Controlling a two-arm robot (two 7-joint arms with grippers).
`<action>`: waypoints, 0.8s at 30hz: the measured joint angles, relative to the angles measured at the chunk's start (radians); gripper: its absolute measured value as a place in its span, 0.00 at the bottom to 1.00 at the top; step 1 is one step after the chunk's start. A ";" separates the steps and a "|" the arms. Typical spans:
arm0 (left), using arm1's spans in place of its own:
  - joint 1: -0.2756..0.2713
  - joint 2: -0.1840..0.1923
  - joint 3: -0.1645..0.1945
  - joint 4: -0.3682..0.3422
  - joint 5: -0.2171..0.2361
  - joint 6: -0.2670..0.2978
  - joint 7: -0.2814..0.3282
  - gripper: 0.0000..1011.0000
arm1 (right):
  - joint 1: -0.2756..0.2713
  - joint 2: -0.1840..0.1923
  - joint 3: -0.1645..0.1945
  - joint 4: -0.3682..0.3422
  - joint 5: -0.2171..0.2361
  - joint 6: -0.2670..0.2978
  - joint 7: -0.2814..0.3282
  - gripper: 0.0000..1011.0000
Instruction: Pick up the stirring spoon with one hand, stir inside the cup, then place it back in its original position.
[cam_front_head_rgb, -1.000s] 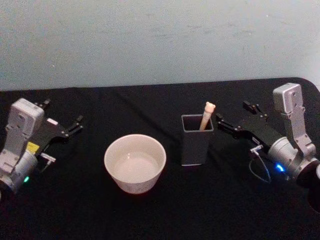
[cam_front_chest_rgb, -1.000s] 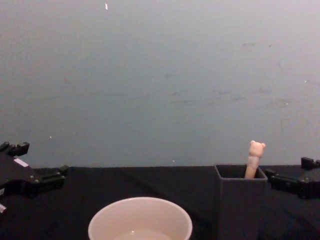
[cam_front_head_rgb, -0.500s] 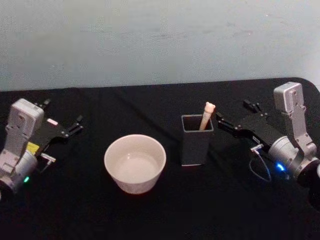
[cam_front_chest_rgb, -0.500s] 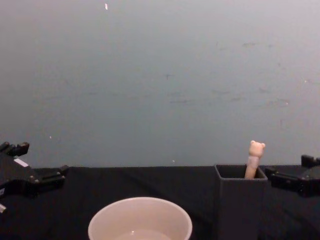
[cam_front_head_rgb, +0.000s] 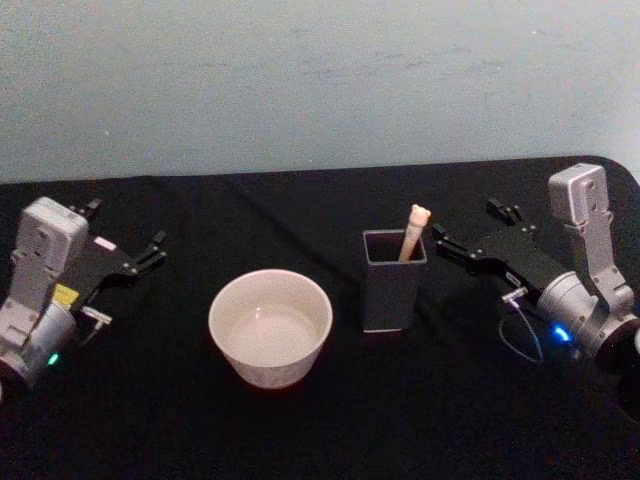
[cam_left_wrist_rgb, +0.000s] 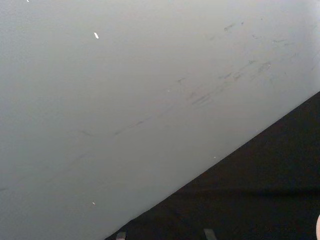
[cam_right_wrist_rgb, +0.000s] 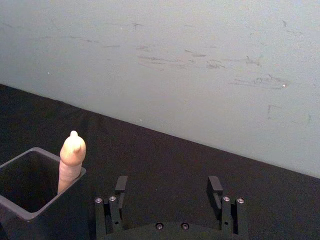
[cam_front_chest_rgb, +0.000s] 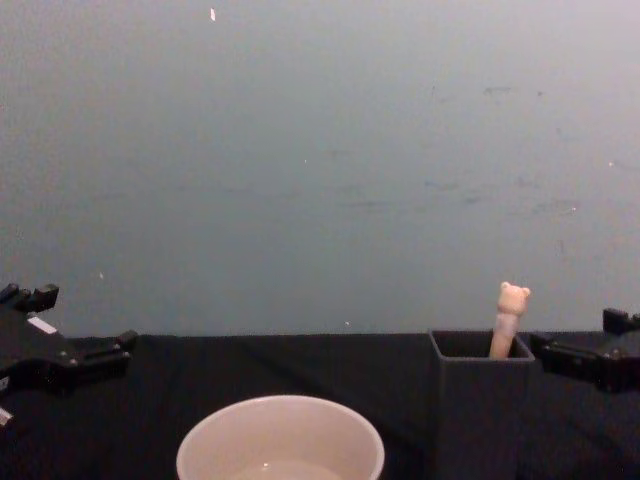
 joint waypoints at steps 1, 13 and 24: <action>0.000 0.000 0.000 0.000 0.000 0.000 0.000 0.99 | 0.000 0.000 0.000 0.000 0.000 0.000 0.000 0.99; 0.000 0.000 0.000 0.000 0.000 0.000 0.000 0.99 | 0.000 0.000 0.000 -0.001 0.001 -0.001 0.000 0.99; 0.000 0.000 0.000 0.000 0.000 0.000 0.000 0.99 | 0.000 0.000 0.000 -0.001 0.001 -0.001 0.000 0.99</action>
